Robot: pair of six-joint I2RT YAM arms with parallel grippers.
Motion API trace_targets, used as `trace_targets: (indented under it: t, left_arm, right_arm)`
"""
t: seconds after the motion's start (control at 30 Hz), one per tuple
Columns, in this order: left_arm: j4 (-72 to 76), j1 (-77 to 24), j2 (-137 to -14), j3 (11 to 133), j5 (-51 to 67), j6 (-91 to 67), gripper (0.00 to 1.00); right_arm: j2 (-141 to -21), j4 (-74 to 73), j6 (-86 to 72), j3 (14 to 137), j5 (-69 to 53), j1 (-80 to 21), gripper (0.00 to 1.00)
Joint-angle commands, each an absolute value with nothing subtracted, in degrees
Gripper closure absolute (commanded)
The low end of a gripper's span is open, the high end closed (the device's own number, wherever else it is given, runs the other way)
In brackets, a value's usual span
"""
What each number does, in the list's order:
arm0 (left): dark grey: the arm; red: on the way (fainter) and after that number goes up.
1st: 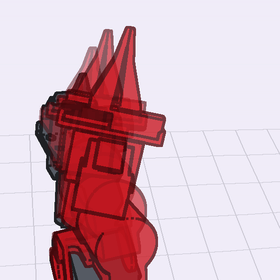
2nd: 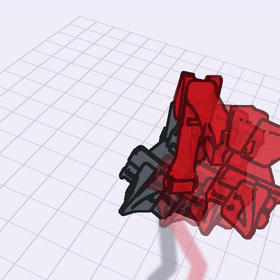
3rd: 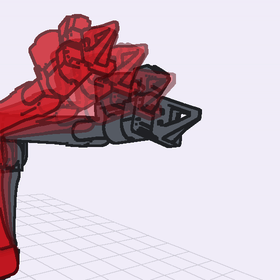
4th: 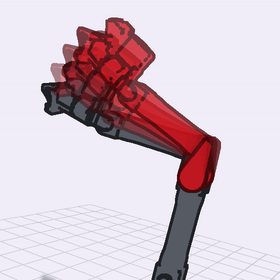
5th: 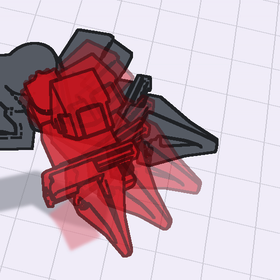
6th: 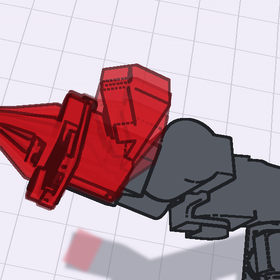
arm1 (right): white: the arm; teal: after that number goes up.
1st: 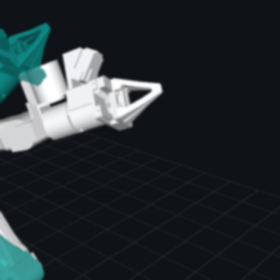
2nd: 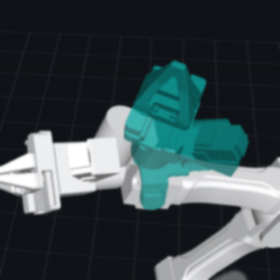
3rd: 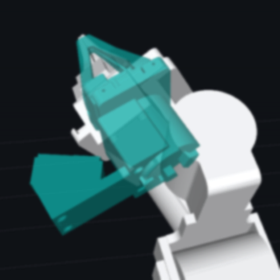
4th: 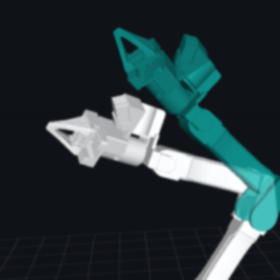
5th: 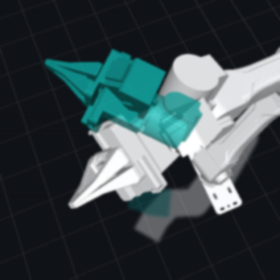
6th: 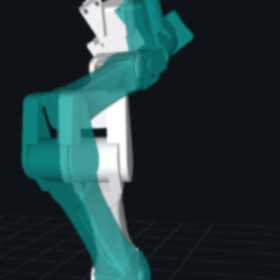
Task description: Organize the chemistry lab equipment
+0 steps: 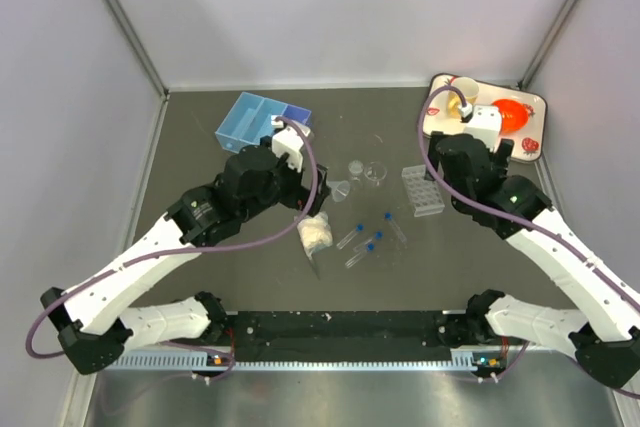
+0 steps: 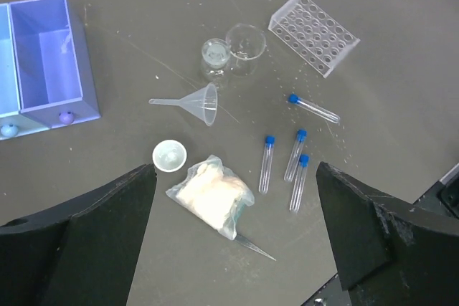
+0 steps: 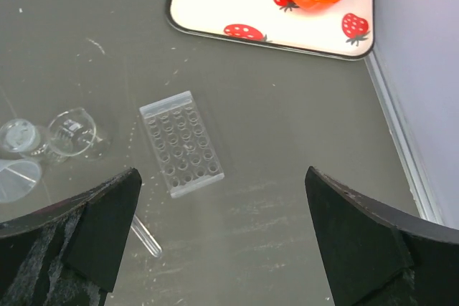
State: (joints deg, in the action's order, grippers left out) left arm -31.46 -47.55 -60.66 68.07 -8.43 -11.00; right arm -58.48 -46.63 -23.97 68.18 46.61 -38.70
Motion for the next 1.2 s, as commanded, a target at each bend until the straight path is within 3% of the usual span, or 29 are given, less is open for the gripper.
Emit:
trace_targets:
  t: [0.0, 0.17, 0.67, 1.17]
  left_arm:
    - [-33.58, -51.42, -62.04, 70.75, -15.11, -8.44, 0.01]
    - [-29.2, -51.24, -64.16, 69.09, -25.05, -9.41, 0.01]
    - [-29.79, -50.97, -77.43, 68.12, -5.02, -2.63, 0.01]
    - [-21.36, -57.48, -86.65, 59.86, -1.76, -7.47, 0.23]
  right_arm:
    - [-55.82, -49.04, -25.67, 70.05, 49.84, -37.97, 0.01]
    - [-53.27, -49.57, -25.66, 69.0, 46.67, -38.06, 0.01]
    - [-54.92, -47.9, -22.76, 63.9, 38.77, -37.97, 0.01]
    - [-54.67, -47.55, -25.14, 59.68, 32.87, -38.06, 0.01]
